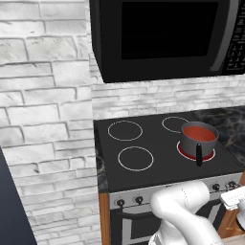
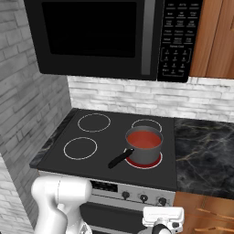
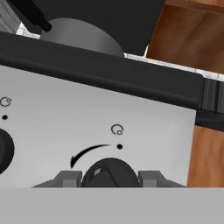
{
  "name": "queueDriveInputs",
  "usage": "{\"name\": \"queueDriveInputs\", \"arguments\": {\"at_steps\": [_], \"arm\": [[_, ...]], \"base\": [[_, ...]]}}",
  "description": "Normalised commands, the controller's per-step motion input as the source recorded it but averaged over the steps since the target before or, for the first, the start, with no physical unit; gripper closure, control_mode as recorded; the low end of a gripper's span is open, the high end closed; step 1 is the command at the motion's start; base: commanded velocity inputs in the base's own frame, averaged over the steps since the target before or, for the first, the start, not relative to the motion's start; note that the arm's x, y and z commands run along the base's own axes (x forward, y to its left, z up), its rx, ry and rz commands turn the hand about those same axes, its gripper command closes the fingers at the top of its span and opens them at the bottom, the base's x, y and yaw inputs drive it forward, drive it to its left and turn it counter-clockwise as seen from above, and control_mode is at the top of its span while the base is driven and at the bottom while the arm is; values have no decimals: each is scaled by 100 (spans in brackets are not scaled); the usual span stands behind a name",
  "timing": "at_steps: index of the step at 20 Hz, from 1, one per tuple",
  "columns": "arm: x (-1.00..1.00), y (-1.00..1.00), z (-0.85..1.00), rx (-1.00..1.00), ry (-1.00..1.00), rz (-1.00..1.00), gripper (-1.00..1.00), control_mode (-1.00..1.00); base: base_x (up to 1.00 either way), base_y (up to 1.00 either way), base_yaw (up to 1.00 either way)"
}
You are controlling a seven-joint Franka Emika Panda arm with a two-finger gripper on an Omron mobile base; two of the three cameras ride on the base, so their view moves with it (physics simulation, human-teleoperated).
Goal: Wait until the marinara sauce is simmered to a deep red color and then turn off the stove.
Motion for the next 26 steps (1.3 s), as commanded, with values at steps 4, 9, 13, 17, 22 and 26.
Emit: {"name": "queueDriveInputs", "arguments": {"at_steps": [4, 9, 13, 17, 22, 26], "arm": [[0, 0, 0, 0, 0, 0, 100, -100], [0, 0, 0, 0, 0, 0, 100, -100], [0, 0, 0, 0, 0, 0, 100, -100], [0, 0, 0, 0, 0, 0, 100, -100], [0, 0, 0, 0, 0, 0, 100, -100], [0, 0, -3, 2, 5, 0, 100, -100]], "base": [[0, 0, 0], [0, 0, 0], [0, 0, 0], [0, 0, 0], [0, 0, 0], [0, 0, 0]]}}
